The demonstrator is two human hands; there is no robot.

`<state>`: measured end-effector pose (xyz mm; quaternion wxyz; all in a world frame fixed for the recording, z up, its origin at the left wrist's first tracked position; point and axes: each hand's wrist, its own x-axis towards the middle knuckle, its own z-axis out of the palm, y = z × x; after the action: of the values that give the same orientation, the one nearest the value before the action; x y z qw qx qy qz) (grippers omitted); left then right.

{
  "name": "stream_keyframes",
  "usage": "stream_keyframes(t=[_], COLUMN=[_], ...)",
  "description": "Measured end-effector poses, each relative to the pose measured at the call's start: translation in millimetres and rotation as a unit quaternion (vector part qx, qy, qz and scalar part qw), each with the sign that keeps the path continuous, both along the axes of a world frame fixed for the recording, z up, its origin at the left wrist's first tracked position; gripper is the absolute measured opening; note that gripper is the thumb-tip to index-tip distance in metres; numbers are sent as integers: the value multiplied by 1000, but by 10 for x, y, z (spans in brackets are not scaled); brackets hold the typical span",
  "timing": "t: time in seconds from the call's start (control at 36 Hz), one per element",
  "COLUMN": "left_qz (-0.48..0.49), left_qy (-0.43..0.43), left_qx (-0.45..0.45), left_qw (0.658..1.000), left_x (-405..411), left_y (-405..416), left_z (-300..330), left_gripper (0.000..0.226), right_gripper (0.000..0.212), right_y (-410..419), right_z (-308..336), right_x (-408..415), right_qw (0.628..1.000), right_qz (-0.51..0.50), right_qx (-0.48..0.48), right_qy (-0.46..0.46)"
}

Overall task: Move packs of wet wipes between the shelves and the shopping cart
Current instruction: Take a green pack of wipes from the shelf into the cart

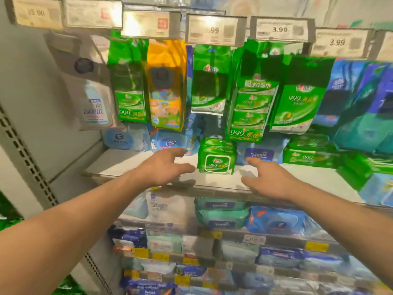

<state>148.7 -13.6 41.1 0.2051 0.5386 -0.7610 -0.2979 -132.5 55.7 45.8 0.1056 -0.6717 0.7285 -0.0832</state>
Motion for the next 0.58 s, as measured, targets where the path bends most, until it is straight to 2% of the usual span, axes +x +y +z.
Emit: stream_keyframes(t=[0.14, 0.25, 0.42, 0.58], left_qz=[-36, -62, -75, -72], left_qy=[1, -5, 5, 16], left_qx=[-7, -8, -4, -6], left_qw=[999, 998, 997, 997], left_x=[-33, -103, -236, -338], left_y=[-380, -626, -810, -884], left_z=[-104, -250, -380, -427], left_gripper=[72, 84, 91, 108], right_gripper=[75, 74, 64, 46], right_y=[-245, -369, -532, -728], right_z=[-25, -113, -159, -181], right_x=[133, 206, 231, 192], right_qw=[999, 997, 995, 993], right_qz=[-41, -60, -75, -65], right_qx=[-9, -15, -23, -37], right_qy=[-14, -44, -67, -94])
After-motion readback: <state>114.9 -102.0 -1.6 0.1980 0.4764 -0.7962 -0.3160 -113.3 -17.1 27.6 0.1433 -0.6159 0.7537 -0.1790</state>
